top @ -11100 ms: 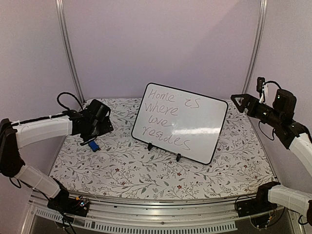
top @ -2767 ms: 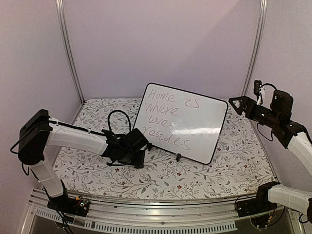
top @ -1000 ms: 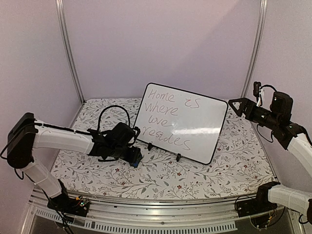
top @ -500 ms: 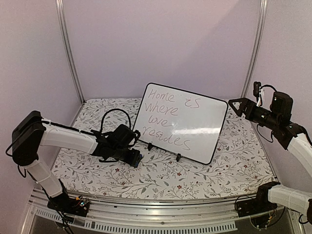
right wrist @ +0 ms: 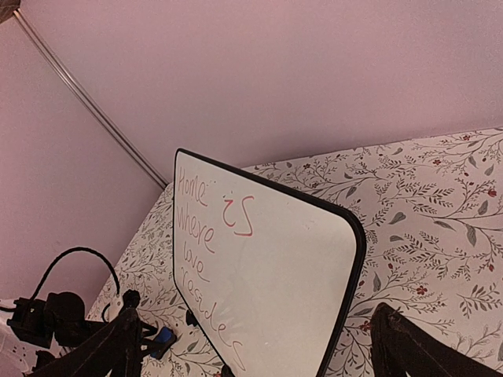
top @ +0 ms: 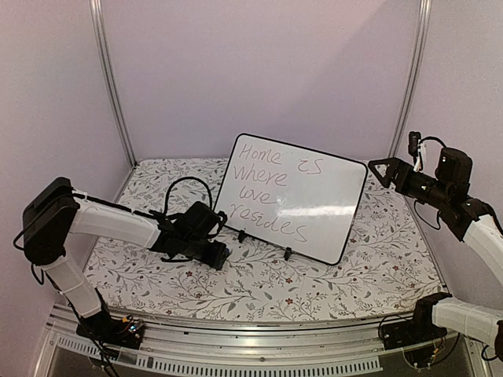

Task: Erase the whiteboard
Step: Pick up the whiteboard eraser from the center of the board.

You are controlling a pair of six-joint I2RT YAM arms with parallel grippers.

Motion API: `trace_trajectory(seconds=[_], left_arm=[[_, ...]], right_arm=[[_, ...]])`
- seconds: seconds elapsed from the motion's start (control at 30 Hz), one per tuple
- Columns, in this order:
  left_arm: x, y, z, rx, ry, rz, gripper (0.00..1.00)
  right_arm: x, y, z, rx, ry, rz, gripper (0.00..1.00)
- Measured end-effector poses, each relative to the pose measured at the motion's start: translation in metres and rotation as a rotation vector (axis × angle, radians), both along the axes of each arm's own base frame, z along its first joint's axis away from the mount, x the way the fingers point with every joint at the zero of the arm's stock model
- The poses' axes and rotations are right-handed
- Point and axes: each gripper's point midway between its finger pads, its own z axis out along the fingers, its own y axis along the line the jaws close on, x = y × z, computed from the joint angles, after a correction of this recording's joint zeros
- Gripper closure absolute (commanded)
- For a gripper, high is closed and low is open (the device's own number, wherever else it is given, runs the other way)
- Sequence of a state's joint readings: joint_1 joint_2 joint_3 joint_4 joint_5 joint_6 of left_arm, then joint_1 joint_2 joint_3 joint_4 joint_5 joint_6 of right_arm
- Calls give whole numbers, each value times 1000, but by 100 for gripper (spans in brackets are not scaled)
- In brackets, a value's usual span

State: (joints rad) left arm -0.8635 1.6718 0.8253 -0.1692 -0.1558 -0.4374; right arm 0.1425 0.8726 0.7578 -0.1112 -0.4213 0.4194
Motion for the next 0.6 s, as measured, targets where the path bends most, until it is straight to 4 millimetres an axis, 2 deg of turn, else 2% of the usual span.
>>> trace_trajectory(seconds=[0.6], left_arm=[[-2,0,-5,4,18,-7,55]], right_arm=[[0,0,0,0,0,0,1]])
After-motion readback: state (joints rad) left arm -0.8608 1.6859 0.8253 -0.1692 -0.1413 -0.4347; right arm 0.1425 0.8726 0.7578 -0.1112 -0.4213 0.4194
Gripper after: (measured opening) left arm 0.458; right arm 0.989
